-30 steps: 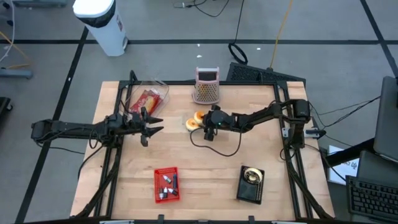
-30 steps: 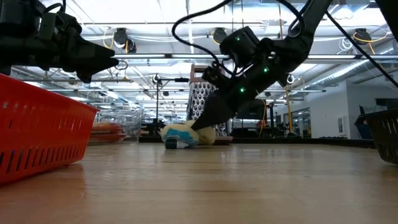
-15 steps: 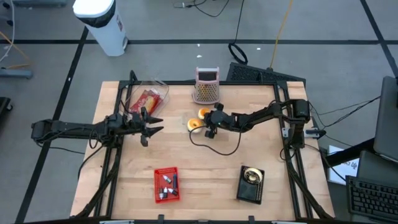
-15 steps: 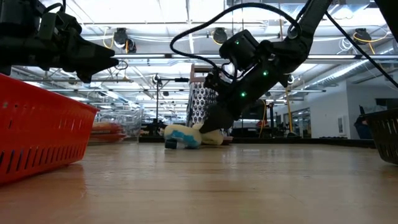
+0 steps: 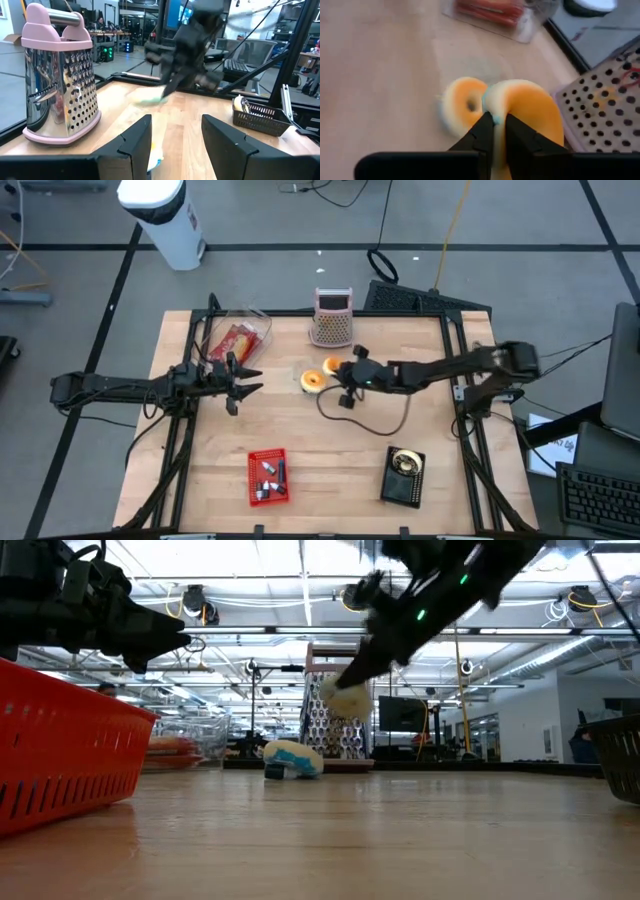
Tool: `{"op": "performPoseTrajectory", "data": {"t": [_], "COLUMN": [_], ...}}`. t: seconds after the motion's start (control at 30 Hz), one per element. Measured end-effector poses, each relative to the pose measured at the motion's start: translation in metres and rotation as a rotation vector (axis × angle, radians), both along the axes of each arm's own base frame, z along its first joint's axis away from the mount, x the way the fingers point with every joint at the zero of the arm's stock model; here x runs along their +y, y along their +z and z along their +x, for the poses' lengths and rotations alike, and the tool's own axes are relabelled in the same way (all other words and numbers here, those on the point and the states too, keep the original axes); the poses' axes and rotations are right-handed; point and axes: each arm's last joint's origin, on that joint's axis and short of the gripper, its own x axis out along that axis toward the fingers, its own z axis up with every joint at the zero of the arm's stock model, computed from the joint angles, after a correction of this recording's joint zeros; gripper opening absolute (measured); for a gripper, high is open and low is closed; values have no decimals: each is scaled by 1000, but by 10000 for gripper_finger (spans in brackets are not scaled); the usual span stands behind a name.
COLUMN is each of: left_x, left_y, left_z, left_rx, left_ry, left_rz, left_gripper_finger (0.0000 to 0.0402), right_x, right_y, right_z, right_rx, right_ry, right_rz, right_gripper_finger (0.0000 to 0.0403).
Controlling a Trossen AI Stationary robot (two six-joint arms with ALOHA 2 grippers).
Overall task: Pick & Place Food Item
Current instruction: Put the light blue doughnut into the black bin
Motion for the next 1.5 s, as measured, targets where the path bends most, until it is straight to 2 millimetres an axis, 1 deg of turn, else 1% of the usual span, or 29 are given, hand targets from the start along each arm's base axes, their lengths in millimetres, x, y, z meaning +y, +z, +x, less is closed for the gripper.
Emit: {"op": "performPoseTrajectory", "data": {"t": [0.1,0.23,0.3,0.43,0.6,0.73,0.8,0.87,0.97,1.13,1.23,1.3,1.5], "left_x": [0,0,0,0,0,0,0,0,0,0,0,0,0], "left_y": [0,0,0,0,0,0,0,0,0,0,0,0,0], "left_z": [0,0,0,0,0,0,0,0,0,0,0,0,0], "left_rx": [-1,-1,-1,-1,0,-1,-1,-1,-1,-1,-1,-1,-1], "left_ry": [0,0,0,0,0,0,0,0,0,0,0,0,0], "left_rz": [0,1,0,1,0,1,1,1,1,1,1,2,2], "left_gripper_finger": [175,175,175,175,175,175,175,175,175,175,175,175,175], "right_x": [13,33,43,63,87,105,115,126,142,165,173,176,176], "right_y": [24,50,62,81,100,106,104,97,78,41,22,13,-5], "right_z": [-23,-62,-83,-120,-153,-168,-171,-171,-167,-158,-159,-161,-170], "right_rx": [32,76,99,111,71,88,117,131,141,83,61,59,96], "right_ry": [40,75,88,98,124,136,135,119,113,173,200,219,259], "right_rz": [94,310,431,618,827,961,1006,1057,1159,1317,1394,1411,1333], "right_gripper_finger": [19,19,19,19,19,19,19,19,19,19,20,20,20]}}
